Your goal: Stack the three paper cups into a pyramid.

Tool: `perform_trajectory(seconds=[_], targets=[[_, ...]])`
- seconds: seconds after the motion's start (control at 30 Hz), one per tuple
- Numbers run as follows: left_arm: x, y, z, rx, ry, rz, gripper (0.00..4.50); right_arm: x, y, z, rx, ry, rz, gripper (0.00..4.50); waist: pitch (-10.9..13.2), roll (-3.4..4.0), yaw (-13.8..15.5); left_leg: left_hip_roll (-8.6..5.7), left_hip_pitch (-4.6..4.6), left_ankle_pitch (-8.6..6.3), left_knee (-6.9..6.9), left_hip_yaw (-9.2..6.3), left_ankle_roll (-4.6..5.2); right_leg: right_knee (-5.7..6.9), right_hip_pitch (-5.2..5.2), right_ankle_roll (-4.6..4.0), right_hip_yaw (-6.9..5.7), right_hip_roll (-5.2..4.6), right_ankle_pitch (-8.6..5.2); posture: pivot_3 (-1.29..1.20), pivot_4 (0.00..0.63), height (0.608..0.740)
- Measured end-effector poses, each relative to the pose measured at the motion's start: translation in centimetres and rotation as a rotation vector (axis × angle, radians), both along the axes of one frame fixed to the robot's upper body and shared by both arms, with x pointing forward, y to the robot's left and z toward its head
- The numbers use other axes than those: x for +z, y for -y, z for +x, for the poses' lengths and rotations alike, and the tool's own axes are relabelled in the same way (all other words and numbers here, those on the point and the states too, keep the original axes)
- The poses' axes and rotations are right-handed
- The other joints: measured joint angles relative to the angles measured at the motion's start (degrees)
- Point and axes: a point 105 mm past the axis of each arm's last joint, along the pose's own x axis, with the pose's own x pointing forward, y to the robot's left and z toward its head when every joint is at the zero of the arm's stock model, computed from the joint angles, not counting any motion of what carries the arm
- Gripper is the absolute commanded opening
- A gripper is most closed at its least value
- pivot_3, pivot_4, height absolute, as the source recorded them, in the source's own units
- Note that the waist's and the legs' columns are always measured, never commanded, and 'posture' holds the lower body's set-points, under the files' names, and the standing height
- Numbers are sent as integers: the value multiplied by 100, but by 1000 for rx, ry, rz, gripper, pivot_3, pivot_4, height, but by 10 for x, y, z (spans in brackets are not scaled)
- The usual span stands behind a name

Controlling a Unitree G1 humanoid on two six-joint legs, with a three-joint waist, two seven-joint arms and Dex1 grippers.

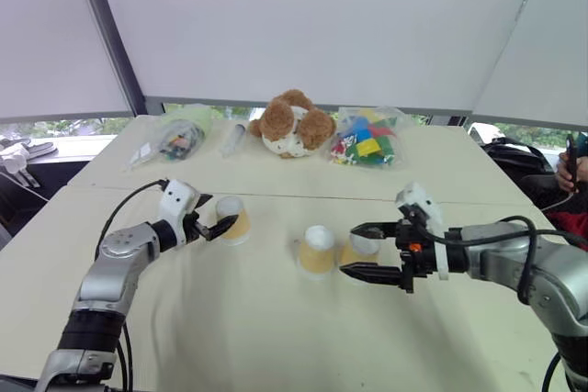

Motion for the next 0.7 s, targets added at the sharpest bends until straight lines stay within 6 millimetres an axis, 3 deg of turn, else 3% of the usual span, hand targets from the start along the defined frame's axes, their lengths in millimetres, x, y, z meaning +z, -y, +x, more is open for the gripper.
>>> perform_trajectory(seconds=[0.1,0.2,0.3,0.53,0.7], targets=[[-1,7,2,-32,-2,16,4500,0,0,1,-3,10,-2,4459,0,0,0,0,0,0,1,0,0,0,0,0,0,0,0,0,150,740],[-5,11,2,-50,-13,27,3556,-2,0,1,-5,7,-4,4500,0,0,-2,0,0,0,1,0,0,0,0,0,0,1,0,0,150,740],[-7,9,4,-41,-21,34,2243,-3,0,1,-13,5,-6,4500,0,0,-6,0,0,0,1,-2,0,2,-1,0,0,2,0,0,150,740],[1,8,7,-49,-20,23,2212,-8,4,2,-36,-4,-10,4500,1,-1,1,0,-2,0,1,-1,0,2,-1,0,-1,2,0,0,150,740],[59,6,21,-59,90,91,2212,-2,18,4,-90,1,-4,4500,3,-5,27,-4,-44,1,18,-15,1,5,-27,1,-12,3,1,0,150,740]])
